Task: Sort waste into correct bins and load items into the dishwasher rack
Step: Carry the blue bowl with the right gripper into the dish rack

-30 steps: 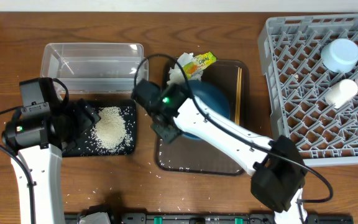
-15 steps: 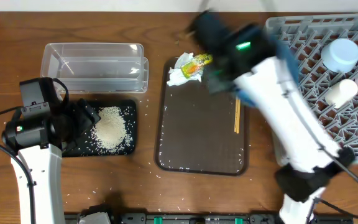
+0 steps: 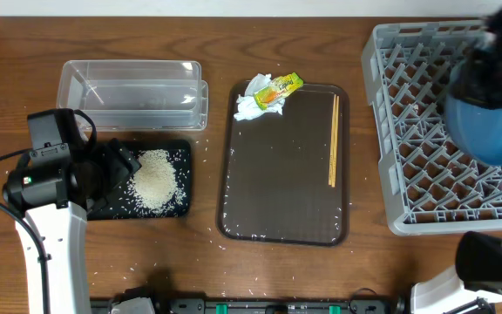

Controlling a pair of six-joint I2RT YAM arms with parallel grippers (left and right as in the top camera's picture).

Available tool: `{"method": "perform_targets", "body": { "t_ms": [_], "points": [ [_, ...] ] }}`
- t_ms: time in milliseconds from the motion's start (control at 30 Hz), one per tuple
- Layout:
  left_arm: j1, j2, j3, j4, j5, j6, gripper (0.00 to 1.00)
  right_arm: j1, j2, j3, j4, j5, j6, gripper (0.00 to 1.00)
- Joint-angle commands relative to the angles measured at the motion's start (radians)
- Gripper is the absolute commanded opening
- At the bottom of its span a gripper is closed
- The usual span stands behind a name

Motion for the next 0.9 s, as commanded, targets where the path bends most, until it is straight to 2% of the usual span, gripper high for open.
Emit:
{"method": "perform_targets", "body": {
  "t_ms": [0, 233, 367, 467, 633, 867],
  "points": [
    [0.006, 0.001, 0.013, -0.004, -0.002, 0.002, 0.88, -0.135, -0.020, -0.037, -0.002, -0.331, -0.191, 0.01],
    [0.006, 0.001, 0.013, -0.004, -0.002, 0.002, 0.88, -0.312, -0.019, -0.235, 0.042, -0.578, -0.400, 0.01],
    [0.006, 0.001, 0.013, -0.004, -0.002, 0.002, 0.88, -0.427, -0.018, -0.341, 0.201, -0.734, -0.395, 0.01],
    [0.006, 0.001, 0.013, -0.004, -0.002, 0.002, 0.88, -0.523, -0.009, -0.394, 0.293, -0.853, -0.336, 0.01],
    [0.006, 0.001, 0.013, -0.004, -0.001, 0.002, 0.88, -0.639, 0.026, -0.439, 0.328, -1.005, -0.331, 0.01],
    [0.006, 0.001, 0.013, -0.004, -0.002, 0.002, 0.88, -0.668, 0.145, -0.442, 0.358, -1.075, -0.330, 0.01]
  ]
}}
